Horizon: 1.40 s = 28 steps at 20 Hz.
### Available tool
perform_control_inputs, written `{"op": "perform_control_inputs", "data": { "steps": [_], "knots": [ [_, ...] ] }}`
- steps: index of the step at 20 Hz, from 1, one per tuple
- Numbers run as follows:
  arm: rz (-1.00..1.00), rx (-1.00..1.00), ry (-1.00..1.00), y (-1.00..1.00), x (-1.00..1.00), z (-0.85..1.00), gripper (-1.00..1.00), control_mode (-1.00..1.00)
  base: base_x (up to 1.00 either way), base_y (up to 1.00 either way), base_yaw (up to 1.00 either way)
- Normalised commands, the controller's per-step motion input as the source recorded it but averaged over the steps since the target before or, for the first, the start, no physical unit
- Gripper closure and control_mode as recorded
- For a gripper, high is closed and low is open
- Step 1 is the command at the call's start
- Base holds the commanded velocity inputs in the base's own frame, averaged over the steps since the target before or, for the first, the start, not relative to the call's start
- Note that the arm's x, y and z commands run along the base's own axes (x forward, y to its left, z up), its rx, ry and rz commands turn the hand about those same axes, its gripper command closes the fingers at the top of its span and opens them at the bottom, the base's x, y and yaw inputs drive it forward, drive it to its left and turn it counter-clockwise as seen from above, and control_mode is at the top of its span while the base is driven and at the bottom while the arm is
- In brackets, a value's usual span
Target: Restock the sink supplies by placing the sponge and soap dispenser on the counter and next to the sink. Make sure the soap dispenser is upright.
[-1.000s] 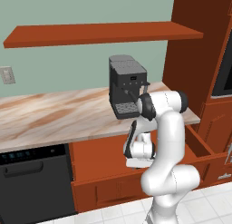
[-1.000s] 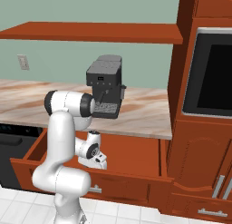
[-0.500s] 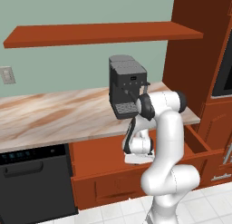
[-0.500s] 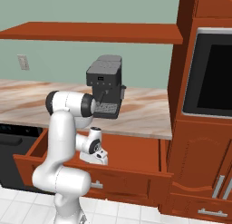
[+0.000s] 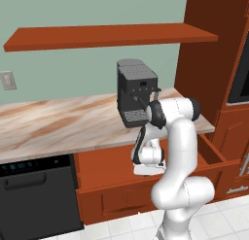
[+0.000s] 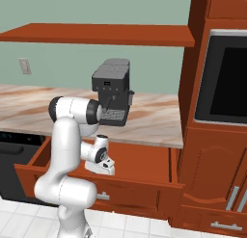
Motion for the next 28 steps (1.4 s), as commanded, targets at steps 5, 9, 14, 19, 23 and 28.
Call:
{"op": "perform_control_inputs", "data": {
  "steps": [5,9,14,19,23,28],
  "knots": [
    [0.00,0.00,0.01,0.00,0.03,0.23,1.00,-1.00,0.00,0.00,0.00],
    [-0.01,0.00,0.00,0.00,0.00,0.64,1.00,-1.00,0.00,0.00,0.00],
    [-0.01,0.00,0.01,0.00,0.08,0.72,1.00,-1.00,0.00,0.00,0.00],
    [0.00,0.00,0.03,0.00,0.03,0.64,1.00,-1.00,0.00,0.00,0.00],
    [0.00,0.00,-0.04,0.00,-0.54,0.69,1.00,-1.00,0.00,0.00,0.00],
    [0.00,0.00,-0.13,0.00,-0.70,0.88,1.00,-1.00,0.00,0.00,0.00]
  ]
}}
